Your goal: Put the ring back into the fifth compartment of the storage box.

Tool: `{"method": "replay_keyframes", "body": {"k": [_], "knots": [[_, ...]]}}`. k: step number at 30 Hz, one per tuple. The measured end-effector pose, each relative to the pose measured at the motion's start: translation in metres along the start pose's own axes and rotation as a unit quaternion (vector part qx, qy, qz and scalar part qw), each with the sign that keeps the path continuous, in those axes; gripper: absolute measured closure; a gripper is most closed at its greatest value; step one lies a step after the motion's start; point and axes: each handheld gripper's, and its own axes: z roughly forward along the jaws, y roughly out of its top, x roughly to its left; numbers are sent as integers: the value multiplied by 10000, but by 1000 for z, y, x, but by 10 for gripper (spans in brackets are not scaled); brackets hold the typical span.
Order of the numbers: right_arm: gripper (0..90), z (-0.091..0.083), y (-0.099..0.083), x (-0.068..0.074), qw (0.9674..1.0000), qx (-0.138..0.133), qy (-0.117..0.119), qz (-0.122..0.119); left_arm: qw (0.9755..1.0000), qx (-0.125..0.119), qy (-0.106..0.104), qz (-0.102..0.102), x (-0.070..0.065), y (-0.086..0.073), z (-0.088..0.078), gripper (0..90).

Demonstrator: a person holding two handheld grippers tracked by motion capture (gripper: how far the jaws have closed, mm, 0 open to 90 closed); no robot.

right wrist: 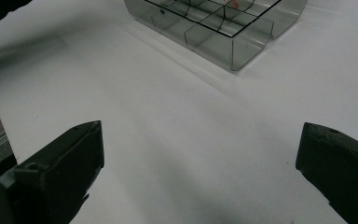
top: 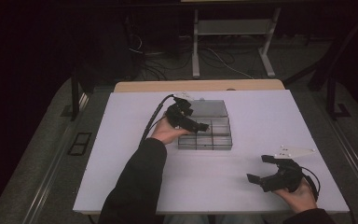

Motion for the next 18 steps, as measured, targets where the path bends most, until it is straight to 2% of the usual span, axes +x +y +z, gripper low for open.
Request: {"method": "replay_keyframes", "body": {"k": [9, 15, 18], "knots": [[5, 0, 0, 0, 10000, 17, -3, 11, 9998, -137, 117, -90, -2, -17, -25, 0], [5, 0, 0, 0, 10000, 19, -5, 20, 9997, -158, 197, -56, -5, -27, -41, 0], [5, 0, 0, 0, 10000, 19, -5, 23, 9993, -242, 246, -128, -8, -33, -47, 0]]}}
